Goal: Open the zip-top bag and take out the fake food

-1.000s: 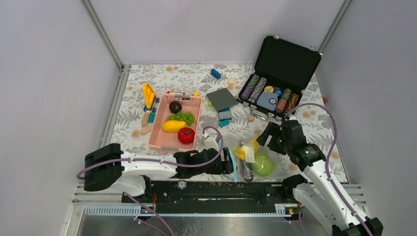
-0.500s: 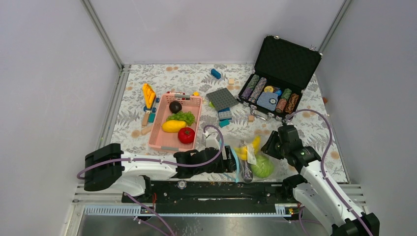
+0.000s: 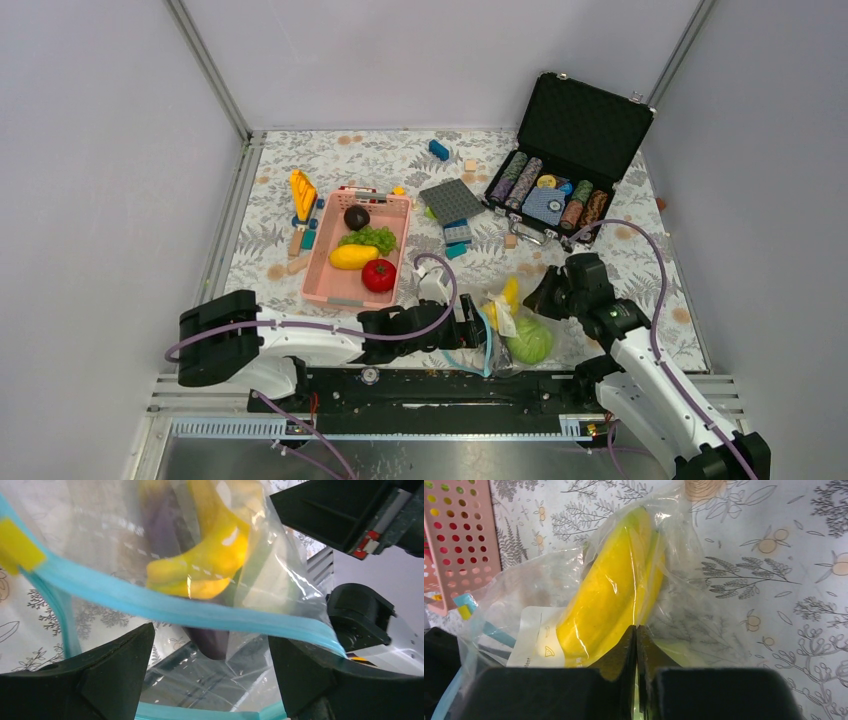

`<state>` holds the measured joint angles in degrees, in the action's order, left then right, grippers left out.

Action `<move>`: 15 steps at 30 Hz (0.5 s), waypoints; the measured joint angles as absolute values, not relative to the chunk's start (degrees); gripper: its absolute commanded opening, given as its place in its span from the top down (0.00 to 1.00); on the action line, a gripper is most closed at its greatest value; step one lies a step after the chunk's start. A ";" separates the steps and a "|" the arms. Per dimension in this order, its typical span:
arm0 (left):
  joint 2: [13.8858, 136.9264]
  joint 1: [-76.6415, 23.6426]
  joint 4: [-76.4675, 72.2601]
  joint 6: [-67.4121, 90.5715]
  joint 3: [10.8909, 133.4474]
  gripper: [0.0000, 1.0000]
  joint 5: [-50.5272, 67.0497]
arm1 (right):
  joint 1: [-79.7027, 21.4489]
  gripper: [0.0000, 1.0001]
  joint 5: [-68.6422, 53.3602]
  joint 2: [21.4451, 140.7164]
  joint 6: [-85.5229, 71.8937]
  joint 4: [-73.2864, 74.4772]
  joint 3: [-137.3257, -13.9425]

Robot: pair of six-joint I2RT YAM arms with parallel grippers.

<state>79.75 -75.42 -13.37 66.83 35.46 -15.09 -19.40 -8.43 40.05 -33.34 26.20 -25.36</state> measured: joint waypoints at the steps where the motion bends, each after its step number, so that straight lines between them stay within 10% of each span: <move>1: 80.07 -75.33 -13.28 66.87 35.46 0.14 -15.29 | -19.40 0.97 -9.04 40.12 -33.23 25.82 -25.26; 15: 83.40 -73.87 -20.14 68.53 33.19 0.14 -20.93 | -19.40 0.99 -14.76 43.13 -32.91 21.26 -23.57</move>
<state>83.40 -73.87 -20.14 68.53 33.19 -20.93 -19.40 -14.76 43.13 -32.91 21.26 -23.57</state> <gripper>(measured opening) 0.865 0.041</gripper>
